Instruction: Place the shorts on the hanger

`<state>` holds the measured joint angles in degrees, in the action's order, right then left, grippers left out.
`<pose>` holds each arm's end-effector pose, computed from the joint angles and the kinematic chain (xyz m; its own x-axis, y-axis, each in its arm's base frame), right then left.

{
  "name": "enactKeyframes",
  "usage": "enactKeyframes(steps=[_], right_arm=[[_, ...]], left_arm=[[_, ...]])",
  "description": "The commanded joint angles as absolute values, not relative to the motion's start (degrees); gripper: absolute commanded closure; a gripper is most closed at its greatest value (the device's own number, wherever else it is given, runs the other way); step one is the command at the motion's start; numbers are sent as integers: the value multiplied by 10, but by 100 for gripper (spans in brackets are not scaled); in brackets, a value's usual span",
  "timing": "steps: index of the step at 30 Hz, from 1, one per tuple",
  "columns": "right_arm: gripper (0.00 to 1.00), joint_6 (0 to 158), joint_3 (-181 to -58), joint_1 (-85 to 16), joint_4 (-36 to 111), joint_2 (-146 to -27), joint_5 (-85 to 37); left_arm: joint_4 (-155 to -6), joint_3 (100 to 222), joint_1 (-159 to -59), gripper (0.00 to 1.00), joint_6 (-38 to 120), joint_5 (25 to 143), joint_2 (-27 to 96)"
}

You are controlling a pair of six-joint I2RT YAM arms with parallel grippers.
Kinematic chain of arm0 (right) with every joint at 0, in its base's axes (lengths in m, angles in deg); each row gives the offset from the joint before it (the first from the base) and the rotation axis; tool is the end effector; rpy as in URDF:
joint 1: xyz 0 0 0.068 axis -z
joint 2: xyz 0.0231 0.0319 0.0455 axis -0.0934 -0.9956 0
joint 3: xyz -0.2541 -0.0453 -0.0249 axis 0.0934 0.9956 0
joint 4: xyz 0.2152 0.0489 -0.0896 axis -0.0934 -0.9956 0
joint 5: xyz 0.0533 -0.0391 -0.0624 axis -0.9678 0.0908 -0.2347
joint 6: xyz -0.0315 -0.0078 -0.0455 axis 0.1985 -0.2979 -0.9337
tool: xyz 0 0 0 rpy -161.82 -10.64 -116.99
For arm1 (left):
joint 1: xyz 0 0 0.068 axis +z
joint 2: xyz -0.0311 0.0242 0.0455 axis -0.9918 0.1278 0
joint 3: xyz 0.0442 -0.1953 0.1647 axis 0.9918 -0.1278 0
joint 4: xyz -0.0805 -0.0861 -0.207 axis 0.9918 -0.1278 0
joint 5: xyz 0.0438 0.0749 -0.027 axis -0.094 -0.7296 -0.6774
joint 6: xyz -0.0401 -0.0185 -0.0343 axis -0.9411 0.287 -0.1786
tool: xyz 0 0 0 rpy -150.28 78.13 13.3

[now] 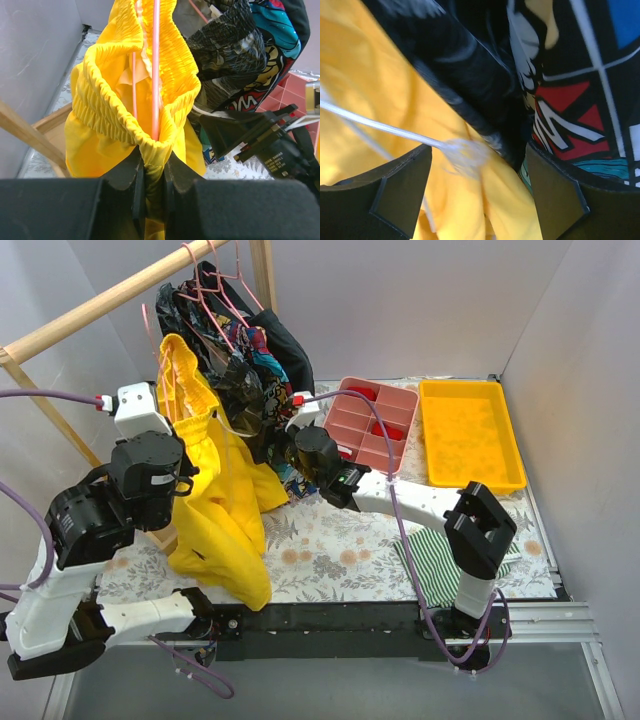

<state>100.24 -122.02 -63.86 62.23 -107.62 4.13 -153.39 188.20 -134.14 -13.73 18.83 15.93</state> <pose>0.2242 0.3401 0.3239 -0.2911 0.3742 -0.8805 -0.5461 0.6906 0.4741 0.0818 -0.0505 0.4705 -0.0880 -0.6869 -0.7214 -0.2859 0.7112 -0.6422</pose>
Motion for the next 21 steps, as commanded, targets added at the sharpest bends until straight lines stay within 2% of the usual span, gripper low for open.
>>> enactKeyframes(steps=[1,14,19,20,21], right_arm=[[18,982,-1237,-636,666,-1096,25],[24,1015,-1290,-636,658,-1157,4],[35,1025,-1317,-638,669,-1186,12],[39,1025,-1322,-638,667,-1191,17],[46,1024,-1331,-638,664,-1195,24]], left_arm=[[-1567,1947,-1339,100,-124,132,167],[-1545,1970,-1340,100,-76,140,147],[-1550,1955,-1339,100,-73,157,114],[-1554,1955,-1340,100,-77,157,111],[-1557,1955,-1340,100,-80,157,107]])
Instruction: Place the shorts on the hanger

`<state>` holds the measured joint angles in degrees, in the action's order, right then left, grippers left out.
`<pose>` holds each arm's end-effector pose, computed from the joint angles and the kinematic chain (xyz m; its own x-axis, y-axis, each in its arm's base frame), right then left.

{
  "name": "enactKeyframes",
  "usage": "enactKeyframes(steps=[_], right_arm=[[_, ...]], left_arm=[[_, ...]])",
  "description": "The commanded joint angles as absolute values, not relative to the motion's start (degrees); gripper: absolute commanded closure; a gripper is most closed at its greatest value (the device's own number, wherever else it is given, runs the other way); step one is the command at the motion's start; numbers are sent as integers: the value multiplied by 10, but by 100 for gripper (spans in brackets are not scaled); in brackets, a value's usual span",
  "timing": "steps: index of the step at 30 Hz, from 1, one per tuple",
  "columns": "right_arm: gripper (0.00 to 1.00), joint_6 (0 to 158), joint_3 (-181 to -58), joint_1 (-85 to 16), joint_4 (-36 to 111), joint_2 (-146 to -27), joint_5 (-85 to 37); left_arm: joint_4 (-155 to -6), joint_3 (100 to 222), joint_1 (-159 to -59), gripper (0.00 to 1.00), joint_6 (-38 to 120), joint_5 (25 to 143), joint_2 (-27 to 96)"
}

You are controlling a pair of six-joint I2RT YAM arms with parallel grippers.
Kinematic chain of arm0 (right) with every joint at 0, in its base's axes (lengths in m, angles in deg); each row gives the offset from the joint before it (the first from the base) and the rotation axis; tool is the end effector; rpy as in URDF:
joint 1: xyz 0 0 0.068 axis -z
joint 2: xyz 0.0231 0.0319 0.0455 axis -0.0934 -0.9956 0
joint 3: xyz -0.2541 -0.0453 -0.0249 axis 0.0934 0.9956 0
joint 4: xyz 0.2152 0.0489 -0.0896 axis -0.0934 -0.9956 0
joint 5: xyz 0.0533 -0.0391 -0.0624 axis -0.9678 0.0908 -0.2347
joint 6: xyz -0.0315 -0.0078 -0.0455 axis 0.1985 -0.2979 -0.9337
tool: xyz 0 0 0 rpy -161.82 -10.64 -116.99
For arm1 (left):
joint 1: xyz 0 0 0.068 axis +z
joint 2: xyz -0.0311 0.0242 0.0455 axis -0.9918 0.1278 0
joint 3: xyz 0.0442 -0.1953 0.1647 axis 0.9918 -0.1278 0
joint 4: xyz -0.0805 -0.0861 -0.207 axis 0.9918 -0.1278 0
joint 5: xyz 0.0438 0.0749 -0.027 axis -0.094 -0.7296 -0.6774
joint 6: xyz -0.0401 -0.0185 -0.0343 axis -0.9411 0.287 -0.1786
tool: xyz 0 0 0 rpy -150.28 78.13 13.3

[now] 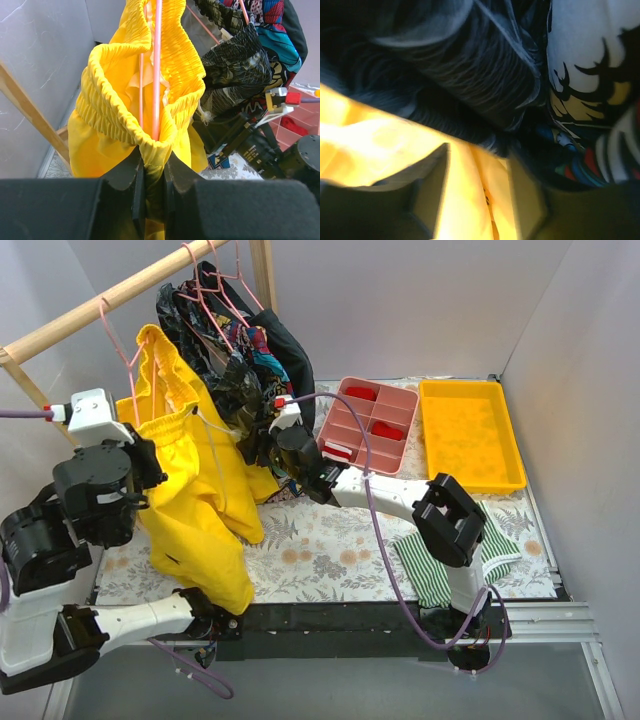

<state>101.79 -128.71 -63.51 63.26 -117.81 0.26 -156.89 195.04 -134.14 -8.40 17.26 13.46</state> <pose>0.2456 0.3746 0.2925 -0.3489 0.3413 -0.8728 -0.5677 0.6640 0.4866 0.0583 -0.0202 0.4908 -0.0433 -0.6744 -0.7371 -0.2508 0.7215 -0.6453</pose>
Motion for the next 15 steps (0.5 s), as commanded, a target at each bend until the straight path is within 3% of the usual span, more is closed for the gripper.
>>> enactKeyframes(steps=[1,4,5,8,15], right_arm=[[50,1024,-1334,-638,656,-1202,39],[72,1022,-1330,-636,651,-1200,75],[84,1022,-1327,-635,647,-1197,85],[99,1021,-1322,-629,613,-1180,140],[99,1029,-1268,-605,581,-1115,174]], left_arm=[[-1563,1954,-1339,100,-81,155,106],[-1565,1948,-1339,100,-82,151,94],[-1564,1947,-1339,100,-79,150,89],[-1567,1937,-1340,100,-79,150,78],[-1572,1919,-1340,100,-87,133,84]])
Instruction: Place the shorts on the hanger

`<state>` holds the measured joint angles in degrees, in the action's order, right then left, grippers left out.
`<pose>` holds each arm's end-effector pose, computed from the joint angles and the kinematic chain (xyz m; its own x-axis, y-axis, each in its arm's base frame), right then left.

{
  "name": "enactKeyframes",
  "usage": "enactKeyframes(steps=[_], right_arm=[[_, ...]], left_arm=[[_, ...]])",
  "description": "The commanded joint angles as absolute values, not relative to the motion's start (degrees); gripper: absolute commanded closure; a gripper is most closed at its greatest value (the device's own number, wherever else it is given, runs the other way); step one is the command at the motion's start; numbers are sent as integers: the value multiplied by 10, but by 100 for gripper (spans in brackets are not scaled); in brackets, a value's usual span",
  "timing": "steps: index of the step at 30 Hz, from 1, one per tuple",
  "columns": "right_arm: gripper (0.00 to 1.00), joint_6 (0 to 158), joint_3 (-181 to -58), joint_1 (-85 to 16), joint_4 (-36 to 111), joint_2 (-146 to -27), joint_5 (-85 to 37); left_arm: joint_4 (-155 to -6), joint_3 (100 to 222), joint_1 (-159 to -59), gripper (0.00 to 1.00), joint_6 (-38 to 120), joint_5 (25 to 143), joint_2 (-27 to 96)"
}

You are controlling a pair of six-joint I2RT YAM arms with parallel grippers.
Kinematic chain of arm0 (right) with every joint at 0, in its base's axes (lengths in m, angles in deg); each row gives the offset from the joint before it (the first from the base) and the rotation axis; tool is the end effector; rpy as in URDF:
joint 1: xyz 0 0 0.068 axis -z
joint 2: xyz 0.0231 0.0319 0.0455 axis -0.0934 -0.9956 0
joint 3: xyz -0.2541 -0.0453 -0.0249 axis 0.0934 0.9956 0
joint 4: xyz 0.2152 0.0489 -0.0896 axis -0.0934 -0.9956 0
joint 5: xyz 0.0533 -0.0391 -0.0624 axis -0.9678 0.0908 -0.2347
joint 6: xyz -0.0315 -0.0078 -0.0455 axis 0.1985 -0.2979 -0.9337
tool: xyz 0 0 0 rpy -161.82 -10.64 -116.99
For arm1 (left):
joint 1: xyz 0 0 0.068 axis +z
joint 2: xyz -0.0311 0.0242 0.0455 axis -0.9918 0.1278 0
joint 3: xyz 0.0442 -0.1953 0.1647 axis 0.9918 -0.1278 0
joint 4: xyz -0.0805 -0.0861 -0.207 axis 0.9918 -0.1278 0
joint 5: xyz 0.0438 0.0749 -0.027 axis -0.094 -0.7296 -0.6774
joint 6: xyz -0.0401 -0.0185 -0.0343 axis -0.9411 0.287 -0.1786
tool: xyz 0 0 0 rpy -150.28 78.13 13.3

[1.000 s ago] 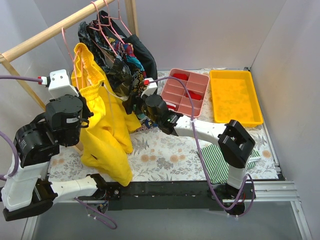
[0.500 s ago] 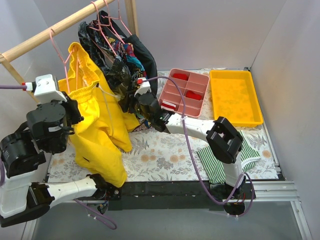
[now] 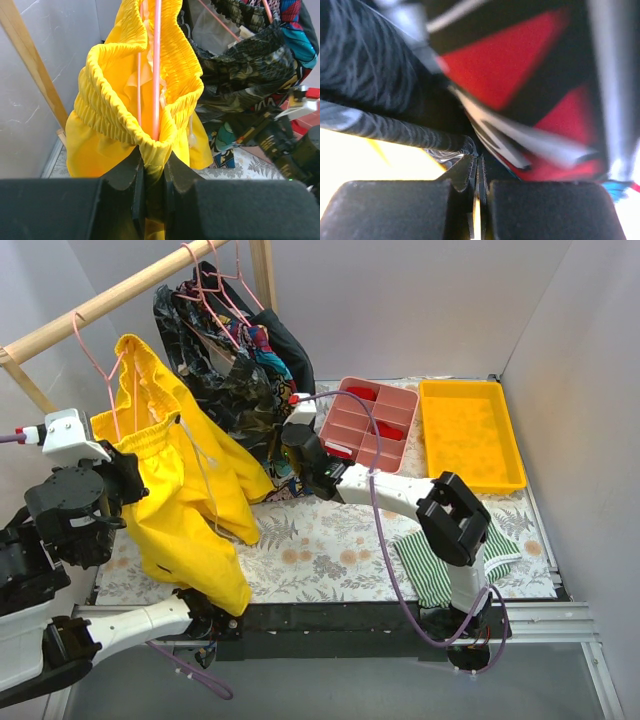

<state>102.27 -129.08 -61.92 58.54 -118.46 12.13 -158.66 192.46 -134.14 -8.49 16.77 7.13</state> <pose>0.2613 0.3624 0.2810 -0.3001 0.3510 -0.8870 -0.3761 0.8110 0.4481 0.0369 0.0070 0.4821 -0.0200 -0.6940 -0.7197 -0.2408 0.7020 -0.6702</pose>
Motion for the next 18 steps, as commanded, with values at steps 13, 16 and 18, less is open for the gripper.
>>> enactKeyframes(steps=[13,16,18], right_arm=[[99,1013,-1199,-598,536,-1050,185],[99,1009,-1201,-593,515,-1049,176],[99,1006,-1204,-588,511,-1048,167]], left_arm=[[-1353,1799,-1341,100,6,92,107],[-1276,1772,-1341,100,46,71,118],[-1253,1773,-1339,100,60,58,138]])
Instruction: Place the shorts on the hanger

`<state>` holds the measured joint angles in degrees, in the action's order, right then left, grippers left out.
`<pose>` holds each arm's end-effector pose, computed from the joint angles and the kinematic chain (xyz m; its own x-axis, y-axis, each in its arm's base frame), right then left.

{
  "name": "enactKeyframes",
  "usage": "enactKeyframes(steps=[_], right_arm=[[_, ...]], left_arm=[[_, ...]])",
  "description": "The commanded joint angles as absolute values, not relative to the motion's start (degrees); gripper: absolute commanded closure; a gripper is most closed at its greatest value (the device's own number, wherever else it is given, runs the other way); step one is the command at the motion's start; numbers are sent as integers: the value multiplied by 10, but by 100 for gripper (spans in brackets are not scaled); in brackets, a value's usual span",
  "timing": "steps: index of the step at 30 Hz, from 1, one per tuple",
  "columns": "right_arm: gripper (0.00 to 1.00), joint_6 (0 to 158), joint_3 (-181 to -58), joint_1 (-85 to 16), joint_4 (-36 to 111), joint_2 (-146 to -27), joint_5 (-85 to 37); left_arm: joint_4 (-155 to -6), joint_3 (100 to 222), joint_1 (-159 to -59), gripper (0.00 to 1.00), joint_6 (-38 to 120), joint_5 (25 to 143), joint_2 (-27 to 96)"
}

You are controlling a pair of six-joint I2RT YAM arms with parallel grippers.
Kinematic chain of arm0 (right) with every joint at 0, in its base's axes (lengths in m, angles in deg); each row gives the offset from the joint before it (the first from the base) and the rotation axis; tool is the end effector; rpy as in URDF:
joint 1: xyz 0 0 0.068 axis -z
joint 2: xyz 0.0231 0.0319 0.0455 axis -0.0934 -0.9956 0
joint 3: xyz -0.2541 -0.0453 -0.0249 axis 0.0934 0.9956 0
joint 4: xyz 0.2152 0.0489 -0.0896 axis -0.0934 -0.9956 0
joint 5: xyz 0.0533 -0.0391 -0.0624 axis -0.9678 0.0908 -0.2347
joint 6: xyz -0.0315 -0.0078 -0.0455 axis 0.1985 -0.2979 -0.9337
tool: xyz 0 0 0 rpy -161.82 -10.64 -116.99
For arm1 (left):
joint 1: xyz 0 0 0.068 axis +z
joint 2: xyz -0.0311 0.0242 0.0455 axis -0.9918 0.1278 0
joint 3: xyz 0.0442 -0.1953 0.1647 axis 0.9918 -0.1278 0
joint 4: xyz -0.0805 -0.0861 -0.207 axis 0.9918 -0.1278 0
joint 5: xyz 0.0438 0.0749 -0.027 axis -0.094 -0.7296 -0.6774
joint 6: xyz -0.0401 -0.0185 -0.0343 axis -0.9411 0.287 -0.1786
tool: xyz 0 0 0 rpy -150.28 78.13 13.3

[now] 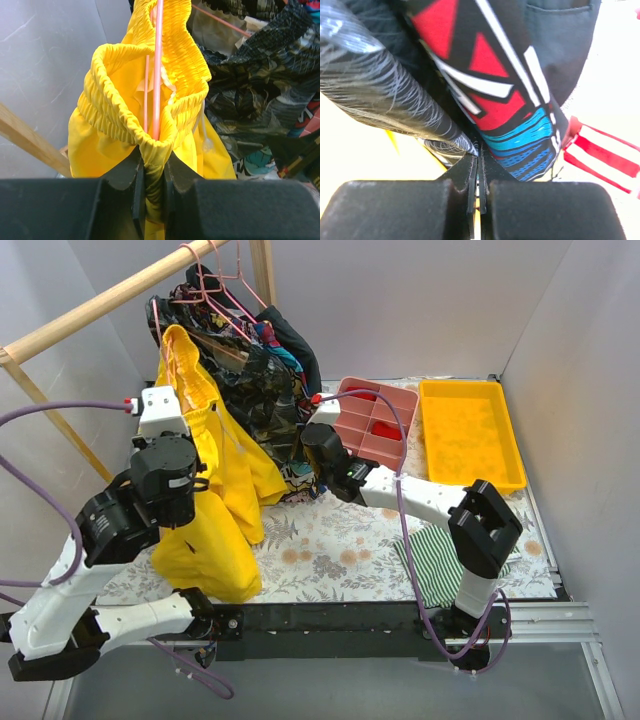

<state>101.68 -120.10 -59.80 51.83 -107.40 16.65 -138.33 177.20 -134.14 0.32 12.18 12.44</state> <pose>0.2491 0.3124 0.2951 -0.2901 0.3097 -0.9055 -0.2671 0.8824 0.3874 0.0917 -0.0594 0.4569 0.0023 -0.5631 -0.8264 -0.2838 0.7921 -0.5405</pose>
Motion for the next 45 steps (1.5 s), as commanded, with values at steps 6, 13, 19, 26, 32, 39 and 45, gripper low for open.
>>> enactKeyframes(steps=[6,13,19,26,32,39,45], right_arm=[[99,996,-1206,-584,497,-1046,145],[99,993,-1218,-583,477,-1049,130],[99,991,-1230,-583,467,-1049,120],[99,987,-1242,-583,457,-1053,112],[99,992,-1237,-583,455,-1049,106],[85,993,-1235,-583,453,-1039,86],[52,1000,-1232,-583,457,-1023,57]], left_arm=[[-1085,1745,-1333,100,200,4,153],[-1101,1772,-1217,100,163,95,212],[-1121,1801,-1116,100,122,169,241],[-1107,1817,-1070,100,113,200,258],[-1135,1791,-1020,100,74,254,259],[-1164,1774,-1017,99,42,288,253],[-1177,1766,-1017,85,33,302,245]])
